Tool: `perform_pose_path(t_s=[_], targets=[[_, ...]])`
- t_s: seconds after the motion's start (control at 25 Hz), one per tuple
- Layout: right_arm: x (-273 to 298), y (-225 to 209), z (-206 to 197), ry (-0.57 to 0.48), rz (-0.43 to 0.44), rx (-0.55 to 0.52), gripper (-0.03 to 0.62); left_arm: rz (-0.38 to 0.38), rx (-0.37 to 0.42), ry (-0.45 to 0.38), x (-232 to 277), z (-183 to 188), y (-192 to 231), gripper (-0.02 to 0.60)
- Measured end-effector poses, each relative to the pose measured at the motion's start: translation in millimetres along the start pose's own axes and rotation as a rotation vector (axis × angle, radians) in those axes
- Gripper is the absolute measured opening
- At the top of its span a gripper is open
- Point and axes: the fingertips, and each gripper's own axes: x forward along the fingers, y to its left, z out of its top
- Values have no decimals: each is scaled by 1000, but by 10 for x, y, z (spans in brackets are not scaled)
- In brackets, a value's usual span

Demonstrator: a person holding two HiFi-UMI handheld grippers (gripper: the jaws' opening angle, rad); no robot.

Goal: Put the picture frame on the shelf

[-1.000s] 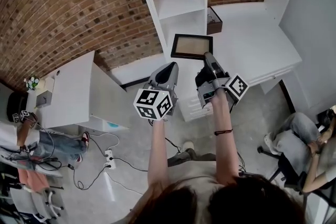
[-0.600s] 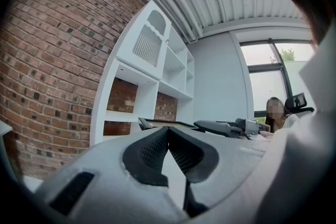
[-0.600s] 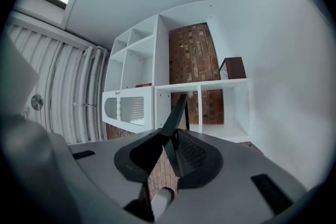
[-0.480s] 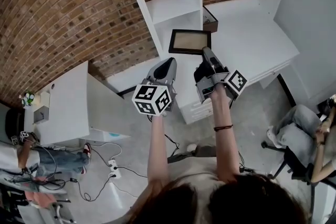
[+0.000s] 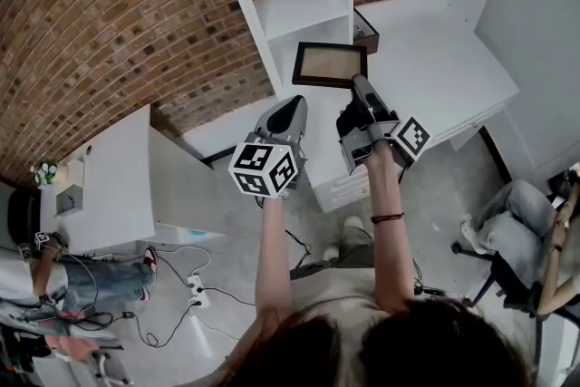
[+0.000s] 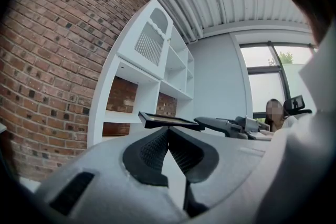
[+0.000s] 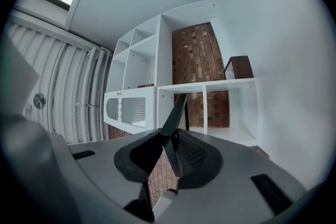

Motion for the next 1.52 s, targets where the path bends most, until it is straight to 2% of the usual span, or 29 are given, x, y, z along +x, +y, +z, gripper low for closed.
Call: perform_pose_path(t_s=[0.6,1.04,1.52], targets=[[530,-191,266,53,-2,18,74,47,-23,10,464,-1,275,11],[1019,-340,407,136,-1,36,74,118,-40,-7,784,45,525,11],[1282,-476,425,221,3,52,74,193,-52,-14,939,13,680,11]])
